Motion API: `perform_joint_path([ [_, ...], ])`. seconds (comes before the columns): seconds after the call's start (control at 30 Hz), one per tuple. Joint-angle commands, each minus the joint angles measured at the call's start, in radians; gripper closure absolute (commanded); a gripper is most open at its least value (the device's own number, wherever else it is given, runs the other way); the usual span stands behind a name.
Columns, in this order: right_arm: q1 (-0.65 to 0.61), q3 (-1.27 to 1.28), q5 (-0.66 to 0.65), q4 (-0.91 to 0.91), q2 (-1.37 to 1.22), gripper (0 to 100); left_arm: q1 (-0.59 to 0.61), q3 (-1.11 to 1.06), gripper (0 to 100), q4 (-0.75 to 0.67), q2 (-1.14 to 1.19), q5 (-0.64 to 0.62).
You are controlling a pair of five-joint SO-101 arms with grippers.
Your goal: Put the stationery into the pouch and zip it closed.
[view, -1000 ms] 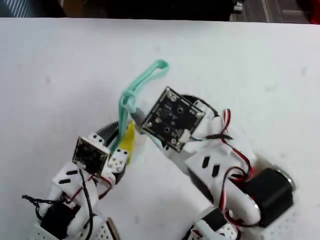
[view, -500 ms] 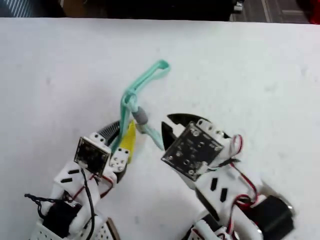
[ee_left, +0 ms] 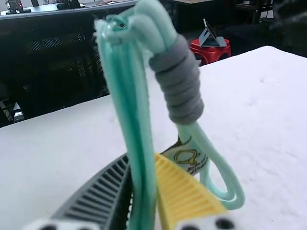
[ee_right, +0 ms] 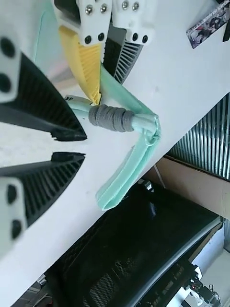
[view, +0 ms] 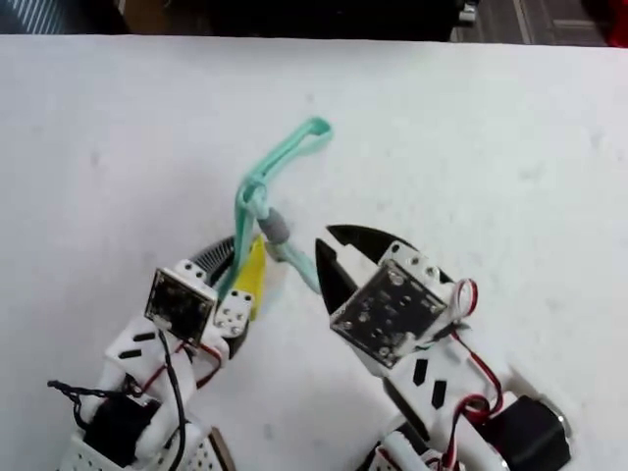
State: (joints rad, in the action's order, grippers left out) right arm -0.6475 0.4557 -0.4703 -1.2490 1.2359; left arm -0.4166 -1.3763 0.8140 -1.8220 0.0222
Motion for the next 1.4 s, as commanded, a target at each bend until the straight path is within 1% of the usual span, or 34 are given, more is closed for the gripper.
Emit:
perform_joint_path([
  [0.0, -0.056, 0.008, 0.014, 0.018, -0.008, 96.4, 0.002, 0.011, 98, -0.029, -0.01, -0.008],
  [0.1, -0.119, 0.057, 0.011, 0.028, -0.01, 96.4, 0.005, 0.011, 98, -0.029, -0.01, -0.008],
  [0.17, -0.137, 0.095, 0.011, 0.048, -0.008, 96.5, 0.008, 0.011, 98, -0.029, -0.01, -0.008],
  [0.4, -0.142, 0.104, 0.009, -0.004, 0.016, 98.1, 0.007, -0.028, 98, -0.066, -0.01, -0.008],
  [0.67, -0.143, 0.109, 0.008, -0.004, 0.074, 98.1, 0.007, -0.037, 98, -0.077, -0.01, -0.008],
  [0.93, -0.143, 0.201, 0.005, 0.005, 0.079, 97.5, 0.004, -0.037, 98, -0.077, -0.01, -0.008],
  [1.0, -0.143, 0.204, 0.011, 0.018, 0.082, 94.3, 0.004, -0.037, 98, -0.077, -0.01, -0.008],
  [1.13, -0.143, 0.207, 0.011, 0.038, 0.074, 81.3, 0.004, -0.037, 98, -0.075, -0.01, -0.008],
  [1.17, -0.143, 0.21, 0.012, 0.038, 0.074, 79.5, 0.004, -0.037, 98, -0.074, -0.01, -0.008],
  [1.23, -0.145, 0.212, 0.012, 0.041, 0.074, 80.0, 0.004, -0.037, 98, -0.072, -0.01, -0.008],
  [1.37, -0.183, 0.213, 0.012, 0.133, 0.074, 83.8, 0.002, -0.037, 98, -0.072, -0.01, -0.008],
])
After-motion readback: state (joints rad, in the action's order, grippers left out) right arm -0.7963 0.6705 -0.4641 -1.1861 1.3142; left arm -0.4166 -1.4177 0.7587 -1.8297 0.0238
